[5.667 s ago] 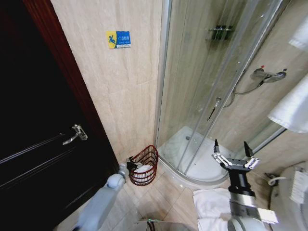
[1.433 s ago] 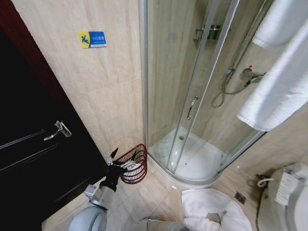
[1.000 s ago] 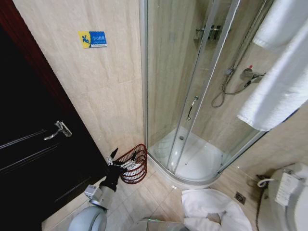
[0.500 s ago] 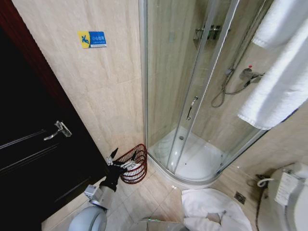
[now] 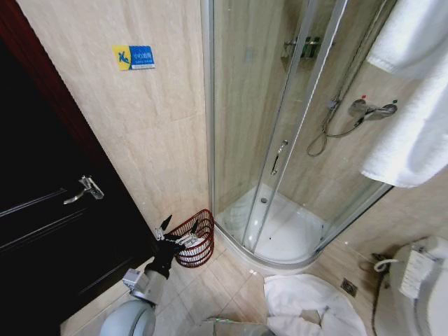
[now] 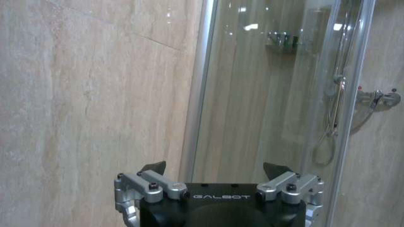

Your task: Discard the used towel into the hamper.

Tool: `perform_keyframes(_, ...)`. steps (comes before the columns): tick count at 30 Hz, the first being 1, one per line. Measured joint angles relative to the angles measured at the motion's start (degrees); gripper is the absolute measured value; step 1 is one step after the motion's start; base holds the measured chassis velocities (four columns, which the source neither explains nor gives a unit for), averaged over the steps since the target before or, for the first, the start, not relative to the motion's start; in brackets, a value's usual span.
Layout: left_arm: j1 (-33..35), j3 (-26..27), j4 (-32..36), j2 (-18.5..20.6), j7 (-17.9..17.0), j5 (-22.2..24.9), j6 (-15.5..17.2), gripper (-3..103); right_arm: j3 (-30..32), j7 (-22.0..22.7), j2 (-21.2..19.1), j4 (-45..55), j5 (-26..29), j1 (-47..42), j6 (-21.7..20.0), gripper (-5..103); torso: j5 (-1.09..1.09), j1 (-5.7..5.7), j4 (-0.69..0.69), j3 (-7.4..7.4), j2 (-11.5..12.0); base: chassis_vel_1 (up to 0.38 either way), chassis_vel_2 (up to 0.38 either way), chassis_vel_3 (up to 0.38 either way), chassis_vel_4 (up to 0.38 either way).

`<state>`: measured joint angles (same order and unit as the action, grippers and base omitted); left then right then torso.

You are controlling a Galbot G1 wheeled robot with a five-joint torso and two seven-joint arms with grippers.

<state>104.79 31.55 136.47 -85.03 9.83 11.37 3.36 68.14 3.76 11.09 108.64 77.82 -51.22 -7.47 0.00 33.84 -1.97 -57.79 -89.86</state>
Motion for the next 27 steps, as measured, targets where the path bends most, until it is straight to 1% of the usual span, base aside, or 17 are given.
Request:
perform_keyframes(3, 0.0, 0.0, 0.0, 0.0, 0.0, 0.0, 0.0, 100, 0.0, 0.0, -0.62, 1.1, 1.12, -1.0, -0.03, 100, 0.0, 0.0, 0.0, 0.0, 0.0, 0.0, 0.0, 0.0, 0.0)
perform_keyframes(8, 0.0, 0.0, 0.0, 0.0, 0.0, 0.0, 0.0, 100, 0.07, 0.15, -2.11, 1.89, 1.37, -2.18, 0.01, 100, 0.0, 0.0, 0.0, 0.0, 0.0, 0.0, 0.0, 0.0, 0.0)
perform_keyframes(10, 0.0, 0.0, 0.0, 0.0, 0.0, 0.0, 0.0, 100, 0.41, 0.49, -3.69, 1.5, 0.32, -3.33, 0.45, 100, 0.0, 0.0, 0.0, 0.0, 0.0, 0.0, 0.0, 0.0, 0.0)
perform_keyframes(11, 0.0, 0.0, 0.0, 0.0, 0.0, 0.0, 0.0, 100, 0.41, 0.49, -3.69, 1.5, 0.32, -3.33, 0.45, 100, 0.0, 0.0, 0.0, 0.0, 0.0, 0.0, 0.0, 0.0, 0.0)
perform_keyframes(13, 0.0, 0.0, 0.0, 0.0, 0.0, 0.0, 0.0, 100, 1.03, 1.49, -5.19, 0.1, -1.65, -4.3, 0.64, 100, 0.0, 0.0, 0.0, 0.0, 0.0, 0.0, 0.0, 0.0, 0.0)
perform_keyframes(16, 0.0, 0.0, 0.0, 0.0, 0.0, 0.0, 0.0, 100, 1.49, 2.04, -6.18, -1.3, -3.09, -4.54, 0.69, 100, 0.0, 0.0, 0.0, 0.0, 0.0, 0.0, 0.0, 0.0, 0.0)
perform_keyframes(20, 0.0, 0.0, 0.0, 0.0, 0.0, 0.0, 0.0, 100, 1.89, 2.42, -7.0, -2.63, -3.51, -4.61, 1.03, 99, 0.0, 0.0, 0.0, 0.0, 0.0, 0.0, 0.0, 0.0, 0.0)
perform_keyframes(21, 0.0, 0.0, 0.0, 0.0, 0.0, 0.0, 0.0, 100, 1.95, 2.42, -7.14, -3.11, -3.59, -4.67, 1.37, 94, 0.0, 0.0, 0.0, 0.0, 0.0, 0.0, 0.0, 0.0, 0.0)
perform_keyframes(22, 0.0, 0.0, 0.0, 0.0, 0.0, 0.0, 0.0, 100, 1.95, 2.39, -7.16, -3.41, -3.62, -4.72, 1.57, 94, 0.0, 0.0, 0.0, 0.0, 0.0, 0.0, 0.0, 0.0, 0.0)
perform_keyframes(24, 0.0, 0.0, 0.0, 0.0, 0.0, 0.0, 0.0, 100, 1.96, 2.23, -7.08, -3.71, -3.54, -4.78, 1.95, 83, 0.01, 0.0, 0.0, 0.0, 0.0, 0.0, 0.0, 0.0, 0.0)
perform_keyframes(25, 0.0, 0.0, 0.0, 0.0, 0.0, 0.0, 0.0, 100, 1.96, 2.23, -7.08, -3.71, -3.54, -4.78, 1.95, 83, 0.01, 0.0, 0.0, 0.0, 0.0, 0.0, 0.0, 0.0, 0.0)
perform_keyframes(26, 0.0, 0.0, 0.0, 0.0, 0.0, 0.0, 0.0, 100, 1.95, 2.1, -6.94, -3.72, -3.5, -4.78, 2.06, 78, 0.01, 0.0, 0.0, 0.0, 0.0, 0.0, 0.0, 0.0, 0.0)
perform_keyframes(27, 0.0, 0.0, 0.0, 0.0, 0.0, 0.0, 0.0, 100, 1.95, 1.88, -6.65, -3.71, -3.43, -4.78, 2.18, 78, 0.01, 0.0, 0.0, 0.0, 0.0, 0.0, 0.0, 0.0, 0.0)
